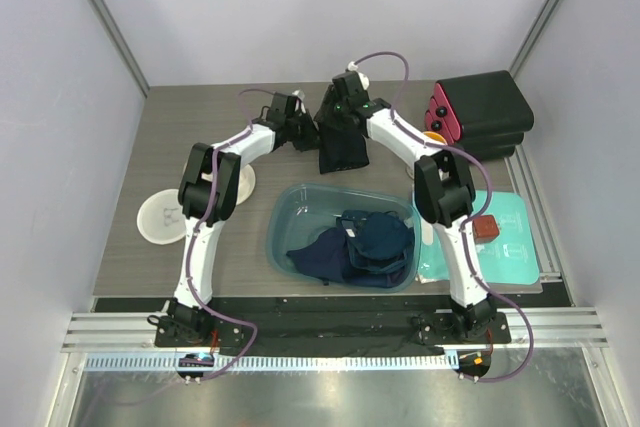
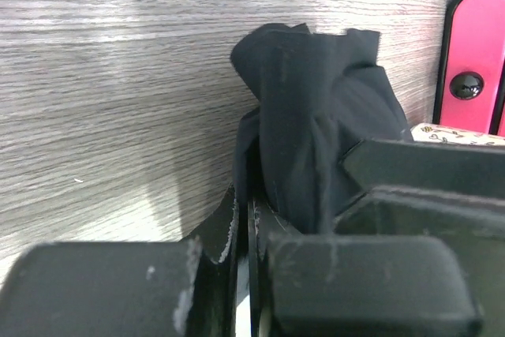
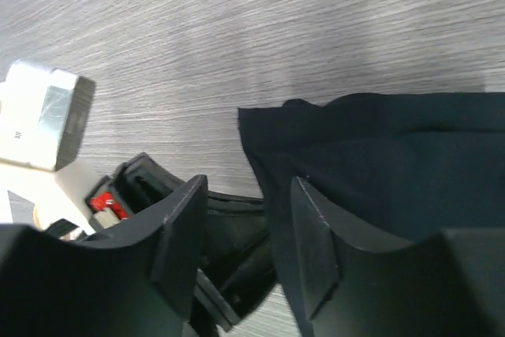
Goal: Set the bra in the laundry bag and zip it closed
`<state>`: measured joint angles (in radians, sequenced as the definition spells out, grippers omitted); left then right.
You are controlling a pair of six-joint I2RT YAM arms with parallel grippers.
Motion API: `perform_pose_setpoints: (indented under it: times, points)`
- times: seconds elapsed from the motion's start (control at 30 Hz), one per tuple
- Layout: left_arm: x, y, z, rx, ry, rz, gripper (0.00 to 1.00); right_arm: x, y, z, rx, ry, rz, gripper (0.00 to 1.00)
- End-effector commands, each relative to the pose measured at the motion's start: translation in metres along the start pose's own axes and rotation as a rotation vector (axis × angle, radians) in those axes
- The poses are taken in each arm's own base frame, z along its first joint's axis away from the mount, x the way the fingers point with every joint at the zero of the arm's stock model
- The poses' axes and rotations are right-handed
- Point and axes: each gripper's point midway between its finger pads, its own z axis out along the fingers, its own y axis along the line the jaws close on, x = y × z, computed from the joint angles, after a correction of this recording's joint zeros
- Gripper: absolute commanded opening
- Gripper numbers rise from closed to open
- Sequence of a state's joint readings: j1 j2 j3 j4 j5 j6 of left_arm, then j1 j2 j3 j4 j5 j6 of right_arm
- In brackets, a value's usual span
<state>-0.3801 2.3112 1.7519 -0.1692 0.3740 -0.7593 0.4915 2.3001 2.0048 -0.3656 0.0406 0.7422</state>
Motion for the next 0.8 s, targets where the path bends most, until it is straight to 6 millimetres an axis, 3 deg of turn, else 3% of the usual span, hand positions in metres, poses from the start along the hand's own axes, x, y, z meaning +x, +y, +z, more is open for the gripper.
perform_pose_setpoints:
  times: [0.0, 0.07, 0.1, 0.13, 0.23, 0.27, 0.4, 0.57, 0.6, 0.67, 0.73, 0.77]
  points:
    - [-0.010, -0.009, -0.008, 0.006, -0.029, 0.000, 0.02, -0.065, 0.014, -0.049, -0.103, -0.106, -0.039, 0.55]
    - [-0.010, -0.009, -0.009, 0.009, -0.025, -0.002, 0.03, -0.063, 0.002, -0.057, -0.099, -0.083, -0.068, 0.56]
    - [-0.008, -0.010, -0.009, 0.010, -0.020, 0.001, 0.06, -0.072, 0.001, -0.072, -0.116, -0.095, -0.100, 0.56]
    - [-0.010, -0.009, -0.012, 0.006, -0.021, 0.004, 0.09, -0.060, -0.011, -0.072, -0.103, -0.063, -0.122, 0.56]
    - [-0.009, -0.006, -0.021, -0.002, -0.022, 0.021, 0.29, -0.055, -0.029, -0.086, -0.102, -0.046, -0.170, 0.57]
    - [-0.013, -0.011, -0.030, 0.006, -0.033, 0.030, 0.34, -0.055, -0.029, -0.087, -0.121, -0.050, -0.182, 0.57]
    - [-0.018, 0.001, -0.053, -0.029, -0.040, 0.078, 0.51, -0.043, -0.047, -0.081, -0.158, 0.001, -0.183, 0.56]
    - [-0.029, 0.022, -0.079, -0.049, -0.048, 0.072, 0.61, -0.040, -0.057, -0.077, -0.255, 0.043, -0.144, 0.52]
    - [-0.021, 0.025, -0.082, -0.039, -0.037, 0.064, 0.65, -0.038, -0.057, -0.076, -0.264, 0.050, -0.158, 0.52]
    - [-0.033, 0.009, -0.091, 0.032, -0.096, 0.074, 0.70, -0.037, -0.057, -0.076, -0.284, 0.063, -0.172, 0.53]
    - [-0.024, 0.000, -0.090, 0.114, -0.087, 0.069, 0.76, -0.036, -0.062, -0.074, -0.300, 0.076, -0.170, 0.56]
    - [-0.031, -0.012, -0.089, 0.175, -0.114, 0.069, 0.77, -0.035, -0.063, -0.073, -0.311, 0.081, -0.171, 0.63]
